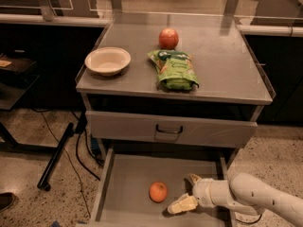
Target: Pick orange from middle drawer and place on counter
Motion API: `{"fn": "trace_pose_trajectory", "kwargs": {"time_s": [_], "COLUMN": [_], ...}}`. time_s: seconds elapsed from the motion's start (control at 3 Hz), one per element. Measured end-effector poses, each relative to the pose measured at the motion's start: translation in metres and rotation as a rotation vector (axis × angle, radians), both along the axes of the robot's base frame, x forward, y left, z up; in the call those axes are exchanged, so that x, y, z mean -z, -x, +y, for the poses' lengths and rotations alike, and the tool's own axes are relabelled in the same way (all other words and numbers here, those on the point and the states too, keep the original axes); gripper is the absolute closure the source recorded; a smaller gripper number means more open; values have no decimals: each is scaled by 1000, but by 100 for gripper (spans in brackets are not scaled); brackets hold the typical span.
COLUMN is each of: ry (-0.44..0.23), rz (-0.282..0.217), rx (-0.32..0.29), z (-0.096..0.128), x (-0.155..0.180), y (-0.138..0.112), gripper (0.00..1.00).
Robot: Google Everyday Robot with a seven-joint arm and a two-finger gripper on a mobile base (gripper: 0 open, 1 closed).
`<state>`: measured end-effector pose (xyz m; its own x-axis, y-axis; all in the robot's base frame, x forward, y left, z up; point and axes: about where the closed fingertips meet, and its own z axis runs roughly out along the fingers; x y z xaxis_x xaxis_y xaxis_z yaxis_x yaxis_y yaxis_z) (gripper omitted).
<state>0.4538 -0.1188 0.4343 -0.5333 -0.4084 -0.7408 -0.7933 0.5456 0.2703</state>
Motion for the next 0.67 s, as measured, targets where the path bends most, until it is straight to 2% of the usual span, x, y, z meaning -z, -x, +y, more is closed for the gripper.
{"fn": "trace_pose_trajectory", "kwargs": {"time_s": [0.33, 0.67], "ry": [-6, -41], "rz": [1, 12], "rx": [2, 7], "z": [1, 13], "x": [2, 14], "y": [0, 6], "gripper": [0, 0]}}
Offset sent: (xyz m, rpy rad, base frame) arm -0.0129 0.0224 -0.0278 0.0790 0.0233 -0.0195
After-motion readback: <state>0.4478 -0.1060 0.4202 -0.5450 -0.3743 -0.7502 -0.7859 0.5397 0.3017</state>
